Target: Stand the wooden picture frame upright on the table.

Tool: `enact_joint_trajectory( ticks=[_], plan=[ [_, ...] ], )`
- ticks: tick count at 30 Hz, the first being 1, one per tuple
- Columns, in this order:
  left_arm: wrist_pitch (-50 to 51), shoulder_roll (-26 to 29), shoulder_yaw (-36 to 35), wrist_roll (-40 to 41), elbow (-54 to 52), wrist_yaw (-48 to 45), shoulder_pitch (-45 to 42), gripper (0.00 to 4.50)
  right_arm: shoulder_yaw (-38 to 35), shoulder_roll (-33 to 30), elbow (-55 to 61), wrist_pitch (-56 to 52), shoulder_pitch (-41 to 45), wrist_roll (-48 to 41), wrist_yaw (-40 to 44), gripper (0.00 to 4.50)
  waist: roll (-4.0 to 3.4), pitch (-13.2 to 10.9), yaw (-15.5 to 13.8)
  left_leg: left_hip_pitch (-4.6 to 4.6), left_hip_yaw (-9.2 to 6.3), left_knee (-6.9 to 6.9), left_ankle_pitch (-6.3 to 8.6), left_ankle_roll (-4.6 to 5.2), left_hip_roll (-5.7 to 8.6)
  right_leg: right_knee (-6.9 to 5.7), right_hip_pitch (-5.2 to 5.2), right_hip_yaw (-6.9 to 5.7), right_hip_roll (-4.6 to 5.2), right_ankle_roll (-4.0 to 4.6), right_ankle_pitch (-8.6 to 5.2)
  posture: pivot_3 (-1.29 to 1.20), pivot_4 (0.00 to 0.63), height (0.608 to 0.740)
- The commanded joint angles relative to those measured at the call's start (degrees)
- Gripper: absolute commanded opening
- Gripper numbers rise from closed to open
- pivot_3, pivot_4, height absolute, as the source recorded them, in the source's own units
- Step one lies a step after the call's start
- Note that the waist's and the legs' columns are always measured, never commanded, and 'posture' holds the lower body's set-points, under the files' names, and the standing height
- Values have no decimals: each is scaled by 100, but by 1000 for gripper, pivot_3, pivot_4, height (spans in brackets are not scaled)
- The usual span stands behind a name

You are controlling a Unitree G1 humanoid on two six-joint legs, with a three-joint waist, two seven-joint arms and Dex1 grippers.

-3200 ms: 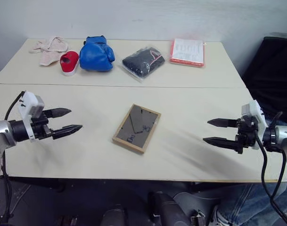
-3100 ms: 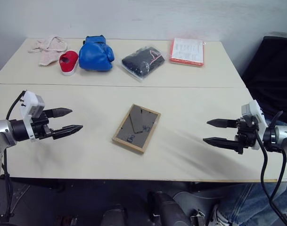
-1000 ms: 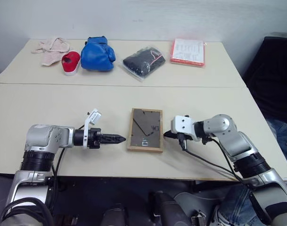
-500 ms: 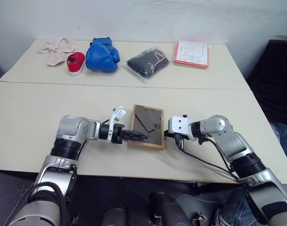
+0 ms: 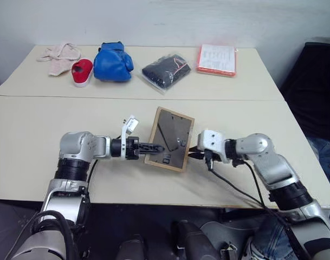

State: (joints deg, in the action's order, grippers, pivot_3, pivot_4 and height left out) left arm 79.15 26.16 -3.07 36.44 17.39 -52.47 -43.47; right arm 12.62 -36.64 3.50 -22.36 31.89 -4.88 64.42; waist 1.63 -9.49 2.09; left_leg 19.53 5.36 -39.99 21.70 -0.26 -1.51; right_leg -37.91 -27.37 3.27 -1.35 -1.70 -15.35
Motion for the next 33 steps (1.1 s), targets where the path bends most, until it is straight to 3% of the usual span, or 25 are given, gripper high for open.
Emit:
enact_joint_trajectory(
  ticks=[1,7,9,10,13,20,26,33],
  plan=[
    [164,152,-391,447,-770,-13,119,1283,-833,-396,772,-1121,61,-1038,300,1560,0,0,-17,6,-1,0,-1,-2,0,-1,-8,-1,0,0,0,0,150,740],
    [226,208,-569,662,-1341,132,246,1283,-1492,-270,1154,-2843,529,-2423,-18,3668,0,0,-10,1,-3,1,-4,-7,-1,0,-4,-2,-1,1,0,0,150,740],
    [121,191,-514,653,-1417,179,279,1283,-1521,39,1089,-3187,792,-2728,-277,4368,1,0,2,1,-3,2,-4,-7,0,1,-5,-2,-1,1,0,0,150,740],
    [91,160,-507,655,-1440,216,287,1283,-1519,253,1026,-3360,957,-2869,-451,4500,0,0,12,2,-3,2,-4,-7,-1,1,-6,-2,-1,1,0,0,150,740],
    [38,108,-478,712,-1572,239,308,1283,-1410,607,895,-3579,1230,-3010,-756,4500,0,0,22,7,-3,2,-6,-9,-1,-2,-12,-1,-1,1,0,0,150,740],
    [-94,157,-363,743,-1714,201,243,1283,-811,781,802,-3395,1346,-2857,-939,4500,0,0,-1,23,-5,1,-3,-2,-1,12,-19,-4,0,1,0,0,150,740],
    [-167,269,-374,821,-1747,142,254,1283,-740,719,745,-3228,1397,-2838,-953,4500,0,0,23,24,-5,1,-3,-3,-2,9,-21,-4,0,1,0,0,150,740],
    [-395,336,-320,625,-1360,171,142,1283,-827,296,1641,-3399,1113,-3565,-335,4500,0,-1,21,26,-7,2,-3,-3,-2,11,-22,-6,0,1,0,0,150,740]
  ],
)
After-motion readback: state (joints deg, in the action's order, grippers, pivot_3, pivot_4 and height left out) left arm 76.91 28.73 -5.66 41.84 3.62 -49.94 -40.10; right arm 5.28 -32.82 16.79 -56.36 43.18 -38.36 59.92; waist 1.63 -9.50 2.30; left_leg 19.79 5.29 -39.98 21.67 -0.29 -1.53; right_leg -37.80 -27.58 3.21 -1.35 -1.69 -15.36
